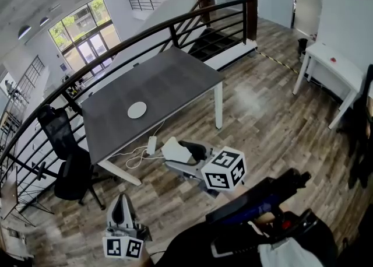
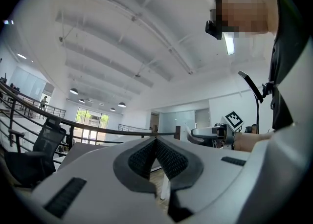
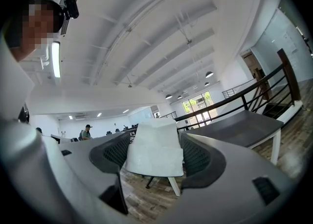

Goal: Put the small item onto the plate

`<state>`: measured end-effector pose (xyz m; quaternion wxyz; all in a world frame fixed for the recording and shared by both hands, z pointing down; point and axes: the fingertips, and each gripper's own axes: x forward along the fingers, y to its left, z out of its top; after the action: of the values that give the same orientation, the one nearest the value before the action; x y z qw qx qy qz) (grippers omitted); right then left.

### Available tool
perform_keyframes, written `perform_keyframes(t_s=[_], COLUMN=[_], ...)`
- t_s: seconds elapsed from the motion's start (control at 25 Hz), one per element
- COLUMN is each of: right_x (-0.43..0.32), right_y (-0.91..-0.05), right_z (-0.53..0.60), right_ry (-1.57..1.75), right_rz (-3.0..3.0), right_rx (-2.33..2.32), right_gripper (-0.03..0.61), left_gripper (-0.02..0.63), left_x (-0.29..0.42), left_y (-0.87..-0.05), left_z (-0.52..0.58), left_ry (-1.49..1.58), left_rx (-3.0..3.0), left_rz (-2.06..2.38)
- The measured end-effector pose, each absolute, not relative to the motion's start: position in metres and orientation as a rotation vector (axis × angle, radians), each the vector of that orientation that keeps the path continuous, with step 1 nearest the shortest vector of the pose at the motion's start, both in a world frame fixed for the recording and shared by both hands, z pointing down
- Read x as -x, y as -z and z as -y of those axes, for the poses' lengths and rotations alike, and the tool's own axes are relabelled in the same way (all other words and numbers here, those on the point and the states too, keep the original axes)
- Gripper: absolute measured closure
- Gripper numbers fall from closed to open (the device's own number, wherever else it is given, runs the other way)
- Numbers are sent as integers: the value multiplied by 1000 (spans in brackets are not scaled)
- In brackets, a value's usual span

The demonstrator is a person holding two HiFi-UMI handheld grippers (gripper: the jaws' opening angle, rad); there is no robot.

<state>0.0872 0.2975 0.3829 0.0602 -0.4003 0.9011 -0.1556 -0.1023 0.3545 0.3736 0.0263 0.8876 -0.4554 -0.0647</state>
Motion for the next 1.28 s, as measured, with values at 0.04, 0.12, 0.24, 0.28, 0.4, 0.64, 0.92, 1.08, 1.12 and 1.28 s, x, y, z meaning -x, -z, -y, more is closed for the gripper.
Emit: perform_keyframes(t_s=[0.04,0.12,0.24,0.28,0.4,0.64,0.92,1.08,1.12,1.28], right_x=[-77,-54,-26,-20,-10,-1,3,2,-1,-16], right_y=[-382,-380,-383,-384,-378,-381,-379,-374,-374,-375], right_z=[-302,-310,-308,-308,-320,-321,-293,-275,-268,-239], right_ry=[468,463,452,447,442,424,401,388,381,390], right_rz=[-2727,-2726,-2732,-2734,-2728,-2715,-2734,-2748,-2754,-2779], right_rx=[1215,1221,1237,1243,1261,1305,1290,1244,1237,1200], right_gripper=[246,247,246,247,247,247,247,247,247,247], left_gripper=[609,609,609,609,609,609,609,609,609,609], left_x=[112,134,160,165,174,189,190,187,184,169], left_y=[-373,-374,-380,-382,-383,-390,-385,-375,-373,-369], left_z=[-359,-365,-360,-359,-370,-369,-350,-337,-332,-308], left_ry=[194,187,183,182,180,221,232,220,214,196], left_rx=[-2751,-2761,-2782,-2789,-2793,-2799,-2814,-2807,-2808,-2791], left_rz=[1400,1385,1360,1349,1319,1264,1282,1334,1343,1399])
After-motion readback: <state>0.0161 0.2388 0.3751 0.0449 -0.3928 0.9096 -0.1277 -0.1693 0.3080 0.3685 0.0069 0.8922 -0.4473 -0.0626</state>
